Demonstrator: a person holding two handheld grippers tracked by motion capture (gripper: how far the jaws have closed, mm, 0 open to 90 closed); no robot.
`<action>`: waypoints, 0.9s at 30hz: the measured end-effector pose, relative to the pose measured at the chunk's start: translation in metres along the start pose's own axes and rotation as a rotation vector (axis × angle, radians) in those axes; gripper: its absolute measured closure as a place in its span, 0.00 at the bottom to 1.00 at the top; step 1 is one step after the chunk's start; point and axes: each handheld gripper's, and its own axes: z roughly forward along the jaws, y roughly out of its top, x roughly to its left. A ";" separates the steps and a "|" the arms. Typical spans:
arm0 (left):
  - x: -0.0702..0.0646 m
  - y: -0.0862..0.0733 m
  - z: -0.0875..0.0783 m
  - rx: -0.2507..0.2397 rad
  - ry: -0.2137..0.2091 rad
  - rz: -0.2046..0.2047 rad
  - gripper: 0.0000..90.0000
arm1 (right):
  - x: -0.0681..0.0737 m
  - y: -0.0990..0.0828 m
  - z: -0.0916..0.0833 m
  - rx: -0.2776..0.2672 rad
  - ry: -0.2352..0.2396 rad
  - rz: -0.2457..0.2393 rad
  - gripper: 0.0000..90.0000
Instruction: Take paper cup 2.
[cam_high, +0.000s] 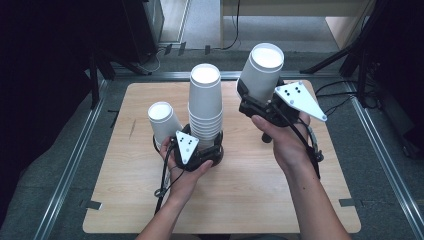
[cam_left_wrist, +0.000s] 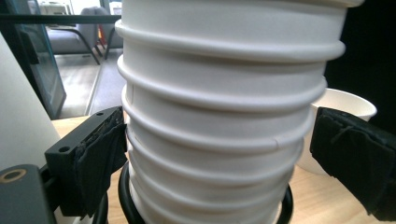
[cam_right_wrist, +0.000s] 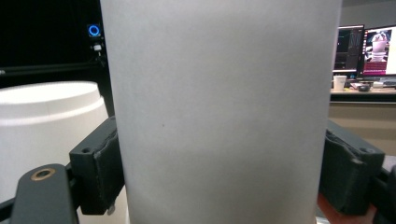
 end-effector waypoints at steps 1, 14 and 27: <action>0.000 0.000 -0.001 0.000 -0.002 0.002 0.03 | 0.000 -0.003 -0.001 0.000 0.000 -0.006 0.17; -0.005 0.000 -0.021 0.020 -0.097 0.015 0.00 | -0.004 -0.039 -0.016 0.017 0.001 -0.037 0.17; -0.002 -0.004 -0.041 0.034 -0.163 0.024 0.00 | -0.008 -0.069 -0.031 0.039 -0.001 -0.056 0.17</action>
